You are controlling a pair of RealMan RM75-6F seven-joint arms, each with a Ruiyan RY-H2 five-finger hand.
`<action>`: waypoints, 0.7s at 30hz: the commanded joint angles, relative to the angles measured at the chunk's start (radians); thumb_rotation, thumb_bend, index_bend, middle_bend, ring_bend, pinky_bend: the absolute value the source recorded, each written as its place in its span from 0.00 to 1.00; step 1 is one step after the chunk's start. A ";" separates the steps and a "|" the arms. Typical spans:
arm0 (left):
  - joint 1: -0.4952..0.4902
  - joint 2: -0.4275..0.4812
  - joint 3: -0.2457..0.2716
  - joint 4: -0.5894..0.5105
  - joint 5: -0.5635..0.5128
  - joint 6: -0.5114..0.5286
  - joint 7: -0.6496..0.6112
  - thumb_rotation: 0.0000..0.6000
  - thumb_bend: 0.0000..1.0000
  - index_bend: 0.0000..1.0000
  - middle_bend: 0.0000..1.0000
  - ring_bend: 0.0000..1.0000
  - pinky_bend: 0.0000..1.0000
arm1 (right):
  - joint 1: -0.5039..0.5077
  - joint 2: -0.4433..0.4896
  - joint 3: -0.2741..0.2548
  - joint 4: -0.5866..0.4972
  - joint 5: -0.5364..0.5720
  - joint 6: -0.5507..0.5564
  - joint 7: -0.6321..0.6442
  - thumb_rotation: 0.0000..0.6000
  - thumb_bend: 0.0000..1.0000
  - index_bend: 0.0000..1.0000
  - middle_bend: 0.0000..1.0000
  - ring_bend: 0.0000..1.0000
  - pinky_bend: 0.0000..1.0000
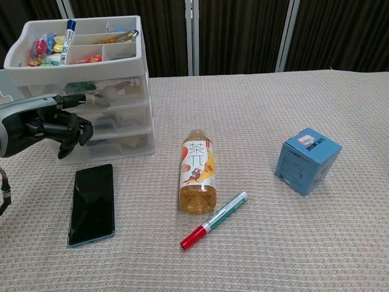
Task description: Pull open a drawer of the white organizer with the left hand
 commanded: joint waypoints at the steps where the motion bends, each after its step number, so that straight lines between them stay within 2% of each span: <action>1: 0.005 0.001 0.007 -0.004 0.011 0.007 -0.007 1.00 0.91 0.19 0.68 0.76 0.72 | 0.000 0.000 0.000 -0.001 0.002 0.000 0.000 1.00 0.00 0.09 0.00 0.00 0.00; 8: 0.034 0.012 0.049 0.006 0.074 0.026 -0.061 1.00 0.91 0.19 0.68 0.76 0.72 | -0.001 -0.003 -0.002 -0.004 0.001 -0.002 -0.011 1.00 0.00 0.09 0.00 0.00 0.00; 21: 0.064 0.037 0.086 -0.004 0.172 0.083 -0.143 1.00 0.91 0.19 0.68 0.76 0.72 | -0.002 -0.007 -0.005 -0.006 -0.003 0.000 -0.022 1.00 0.00 0.09 0.00 0.00 0.00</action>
